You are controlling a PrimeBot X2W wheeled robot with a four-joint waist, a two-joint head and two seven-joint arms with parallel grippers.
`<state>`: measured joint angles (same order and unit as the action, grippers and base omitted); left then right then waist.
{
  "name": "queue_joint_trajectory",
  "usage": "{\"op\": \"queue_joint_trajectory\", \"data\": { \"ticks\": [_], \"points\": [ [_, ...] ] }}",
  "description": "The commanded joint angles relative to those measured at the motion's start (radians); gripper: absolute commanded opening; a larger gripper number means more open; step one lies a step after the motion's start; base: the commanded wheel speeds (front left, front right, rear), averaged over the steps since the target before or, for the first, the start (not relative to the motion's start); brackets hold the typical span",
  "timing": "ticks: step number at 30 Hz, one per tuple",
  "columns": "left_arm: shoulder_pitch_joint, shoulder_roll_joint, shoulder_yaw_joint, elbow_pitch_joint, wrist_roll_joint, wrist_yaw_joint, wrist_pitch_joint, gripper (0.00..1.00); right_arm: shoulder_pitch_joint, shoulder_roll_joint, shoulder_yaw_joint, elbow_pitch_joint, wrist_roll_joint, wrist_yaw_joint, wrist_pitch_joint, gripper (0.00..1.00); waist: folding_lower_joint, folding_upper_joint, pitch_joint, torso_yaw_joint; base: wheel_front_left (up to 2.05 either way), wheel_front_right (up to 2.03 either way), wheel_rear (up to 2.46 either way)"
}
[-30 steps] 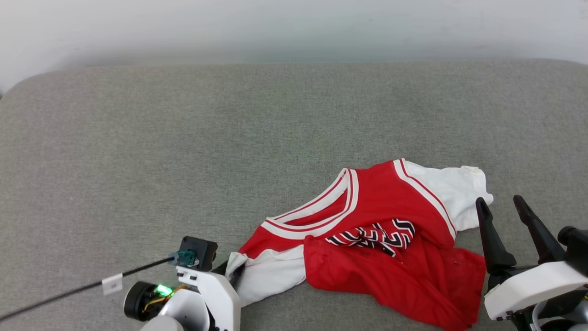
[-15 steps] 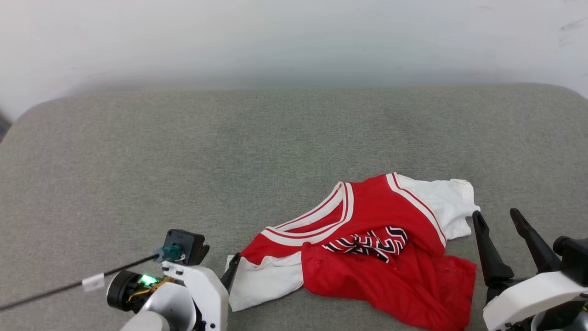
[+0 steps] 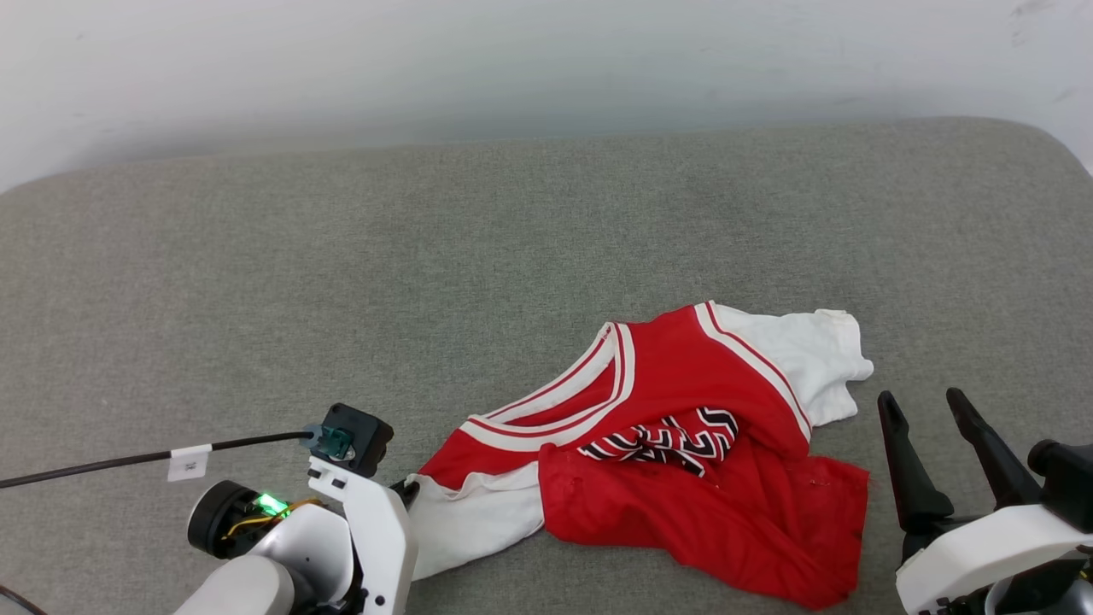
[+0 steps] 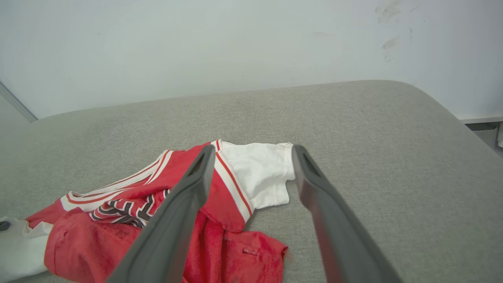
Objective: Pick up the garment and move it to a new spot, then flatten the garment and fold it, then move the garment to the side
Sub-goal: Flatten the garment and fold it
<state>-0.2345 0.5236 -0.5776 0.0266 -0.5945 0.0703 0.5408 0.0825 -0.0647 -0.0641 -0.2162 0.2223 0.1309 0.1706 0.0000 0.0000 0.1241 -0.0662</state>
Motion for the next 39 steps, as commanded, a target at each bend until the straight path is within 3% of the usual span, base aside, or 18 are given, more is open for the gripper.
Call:
{"op": "queue_joint_trajectory", "data": {
  "ticks": [1, 8, 15, 20, 24, 25, 26, 27, 32, 39],
  "points": [
    [-0.007, 0.007, 0.003, -0.008, -0.005, -0.001, -0.002, 0.00, -0.013, 0.004, -0.005, 0.003, 0.010, 0.000, -0.005, 1.00, 0.0000, 0.0000, 0.001, 0.002, 0.00, 0.00, 0.00],
    [-0.012, 0.039, 0.033, -0.070, 0.040, 0.034, -0.059, 0.00, -0.016, 0.008, -0.027, 0.008, 0.009, 0.000, -0.007, 1.00, 0.0000, 0.0000, 0.000, 0.029, 0.00, 0.00, 0.00],
    [0.122, 0.094, 0.105, -0.129, 0.027, 0.145, -0.076, 0.00, -0.016, 0.002, -0.033, 0.010, 0.009, 0.000, -0.005, 1.00, 0.0000, 0.0000, 0.002, 0.057, 0.00, 0.00, 0.00],
    [0.256, 0.059, 0.145, -0.089, -0.045, 0.195, -0.127, 0.00, -0.021, 0.001, -0.034, 0.012, 0.012, 0.000, -0.008, 1.00, 0.0000, 0.0000, 0.012, 0.070, 0.00, 0.00, 0.00],
    [0.282, -0.003, 0.150, 0.025, -0.095, 0.163, -0.193, 0.00, -0.028, 0.001, -0.030, 0.019, 0.015, 0.000, -0.009, 1.00, 0.0000, 0.0000, 0.014, 0.075, 0.00, 0.00, 0.00],
    [0.260, -0.052, 0.154, 0.113, -0.117, 0.138, -0.248, 0.24, -0.033, -0.001, -0.026, 0.025, 0.015, 0.000, -0.010, 1.00, 0.0000, 0.0000, 0.009, 0.073, 0.00, 0.00, 0.00],
    [0.250, -0.061, 0.154, 0.134, -0.112, 0.133, -0.268, 0.90, -0.034, -0.004, -0.025, 0.026, 0.012, 0.000, -0.010, 1.00, 0.0000, 0.0000, 0.004, 0.071, 0.00, 0.00, 0.00],
    [0.240, -0.075, 0.158, 0.151, -0.115, 0.127, -0.291, 1.00, -0.035, -0.006, -0.023, 0.024, 0.012, 0.000, -0.012, 1.00, 0.0000, 0.0000, 0.002, 0.070, 0.00, 0.00, 0.00],
    [0.206, -0.102, 0.183, 0.180, -0.086, 0.138, -0.408, 1.00, -0.022, -0.006, -0.020, 0.016, 0.008, 0.000, -0.016, 1.00, 0.0000, 0.0000, -0.018, 0.063, 0.00, 0.00, 0.00],
    [0.186, -0.114, 0.218, 0.115, -0.047, 0.177, -0.537, 1.00, 0.003, 0.000, -0.020, 0.017, 0.005, 0.000, -0.006, 1.00, 0.0000, 0.0000, -0.062, 0.052, 0.00, 0.00, 0.00]
  ]
}}
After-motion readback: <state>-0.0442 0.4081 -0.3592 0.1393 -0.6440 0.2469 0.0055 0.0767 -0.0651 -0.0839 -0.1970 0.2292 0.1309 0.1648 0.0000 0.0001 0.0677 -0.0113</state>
